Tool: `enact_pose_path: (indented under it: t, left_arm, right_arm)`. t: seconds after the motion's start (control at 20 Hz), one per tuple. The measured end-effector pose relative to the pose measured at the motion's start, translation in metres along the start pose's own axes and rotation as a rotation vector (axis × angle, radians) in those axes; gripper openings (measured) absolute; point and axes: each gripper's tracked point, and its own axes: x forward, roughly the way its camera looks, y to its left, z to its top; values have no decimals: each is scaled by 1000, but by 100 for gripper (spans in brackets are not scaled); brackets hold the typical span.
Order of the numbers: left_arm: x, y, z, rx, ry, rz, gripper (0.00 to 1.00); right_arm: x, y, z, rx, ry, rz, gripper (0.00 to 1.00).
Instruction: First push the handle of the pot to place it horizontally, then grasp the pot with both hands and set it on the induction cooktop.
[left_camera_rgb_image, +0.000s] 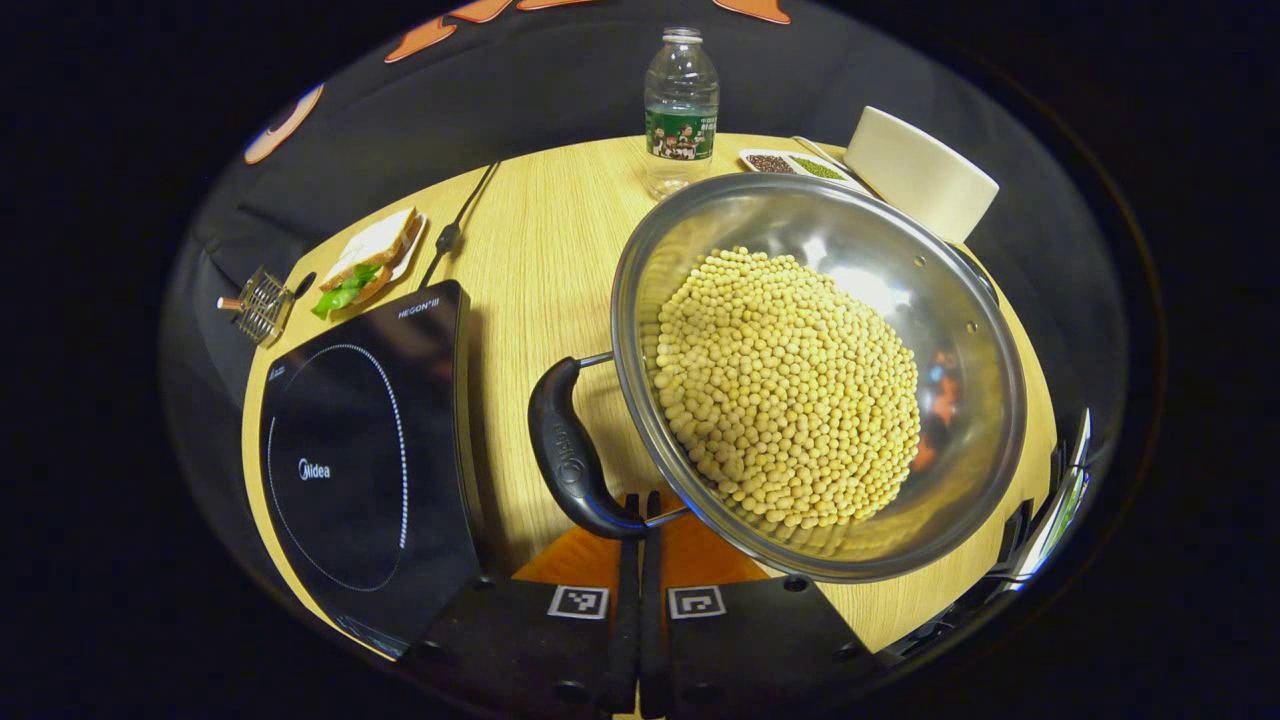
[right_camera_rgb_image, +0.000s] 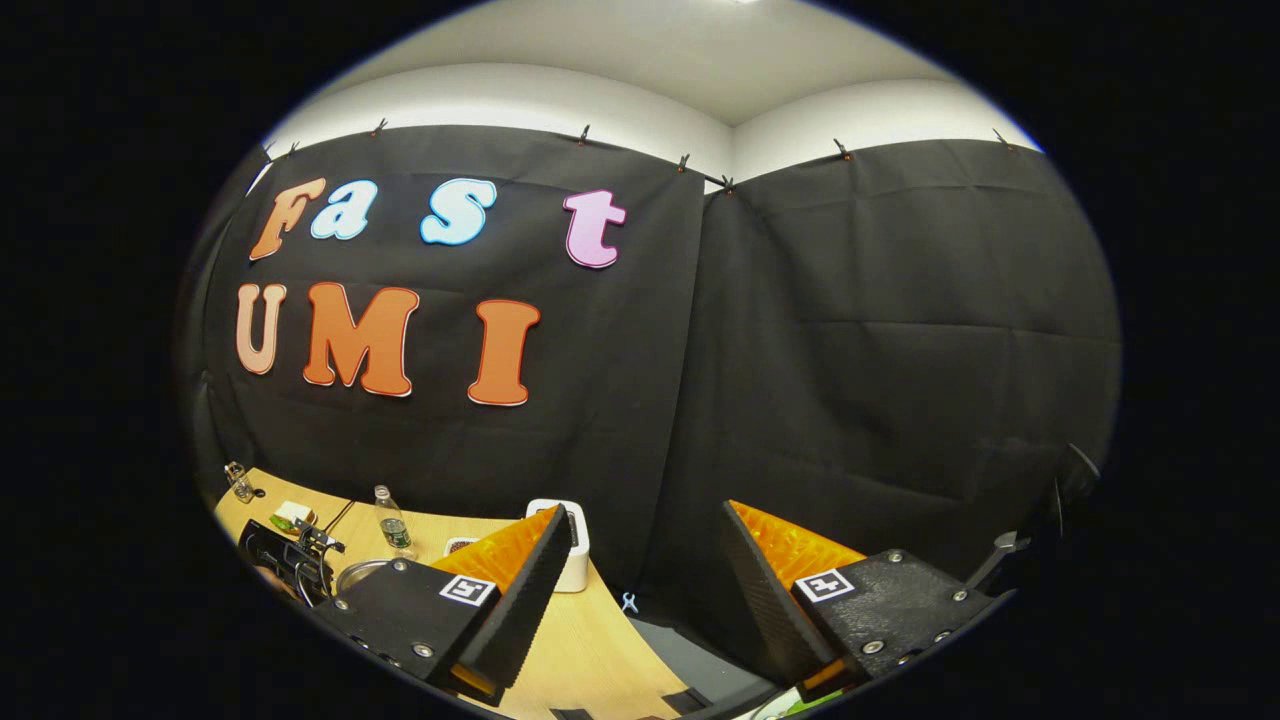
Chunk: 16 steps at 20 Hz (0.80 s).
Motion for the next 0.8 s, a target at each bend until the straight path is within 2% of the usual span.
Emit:
enact_pose_path:
  t: [0.05,0.2,0.25,0.3,0.45,0.8]
  left_arm:
    - [1,1,1,-1,-3,-6,8]
    - [7,3,8,-29,-5,-33,8]
    - [7,2,7,-38,-4,-45,8]
    - [7,2,8,-43,-4,-53,8]
    - [5,-1,8,-44,-3,-74,8]
    - [-25,-10,11,-52,-33,-170,8]
  right_arm:
    - [1,2,-2,1,6,0,93]
    - [5,8,-9,4,26,6,93]
    - [5,11,-11,4,33,9,97]
    - [6,13,-12,2,40,12,93]
    - [7,19,-18,2,57,23,93]
    - [13,28,-34,16,99,35,94]
